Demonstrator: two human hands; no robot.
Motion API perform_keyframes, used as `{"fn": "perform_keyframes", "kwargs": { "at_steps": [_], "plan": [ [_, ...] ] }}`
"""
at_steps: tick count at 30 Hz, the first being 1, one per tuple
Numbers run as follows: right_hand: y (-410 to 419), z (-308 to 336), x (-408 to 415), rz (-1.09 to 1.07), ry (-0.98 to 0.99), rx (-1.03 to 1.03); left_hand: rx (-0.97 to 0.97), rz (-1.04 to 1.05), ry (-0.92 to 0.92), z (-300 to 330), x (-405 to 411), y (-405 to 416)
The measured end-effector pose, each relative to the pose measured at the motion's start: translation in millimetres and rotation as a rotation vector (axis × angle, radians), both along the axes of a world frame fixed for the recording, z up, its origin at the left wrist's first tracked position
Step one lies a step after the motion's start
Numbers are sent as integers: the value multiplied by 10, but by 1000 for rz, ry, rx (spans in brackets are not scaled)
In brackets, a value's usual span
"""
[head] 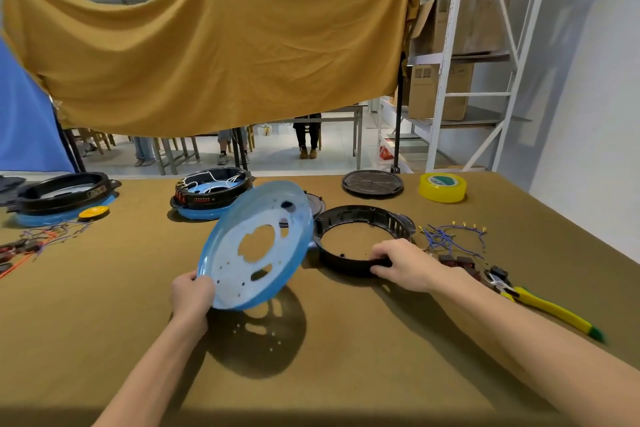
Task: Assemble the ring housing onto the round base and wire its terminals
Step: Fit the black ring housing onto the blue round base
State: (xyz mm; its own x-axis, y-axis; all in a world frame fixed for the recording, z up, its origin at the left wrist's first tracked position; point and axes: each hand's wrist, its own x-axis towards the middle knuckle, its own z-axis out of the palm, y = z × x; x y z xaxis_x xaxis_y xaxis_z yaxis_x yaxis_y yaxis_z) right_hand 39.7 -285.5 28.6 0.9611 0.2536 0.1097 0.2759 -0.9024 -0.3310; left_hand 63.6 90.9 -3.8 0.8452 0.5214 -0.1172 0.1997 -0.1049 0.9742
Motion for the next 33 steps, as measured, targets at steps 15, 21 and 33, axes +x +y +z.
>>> {"fn": "perform_keyframes", "kwargs": {
  "at_steps": [15, 21, 33],
  "plan": [
    [260, 23, 112, 133, 114, -18, -139, -49, 9, -60, 533, -293],
    [332, 75, -95, 175, 286, 73, -39, -31, -11, -114, 561, -193],
    [55, -28, 127, -585, 138, 32, -306, -187, -96, 138, 335, -446]
  ]
}}
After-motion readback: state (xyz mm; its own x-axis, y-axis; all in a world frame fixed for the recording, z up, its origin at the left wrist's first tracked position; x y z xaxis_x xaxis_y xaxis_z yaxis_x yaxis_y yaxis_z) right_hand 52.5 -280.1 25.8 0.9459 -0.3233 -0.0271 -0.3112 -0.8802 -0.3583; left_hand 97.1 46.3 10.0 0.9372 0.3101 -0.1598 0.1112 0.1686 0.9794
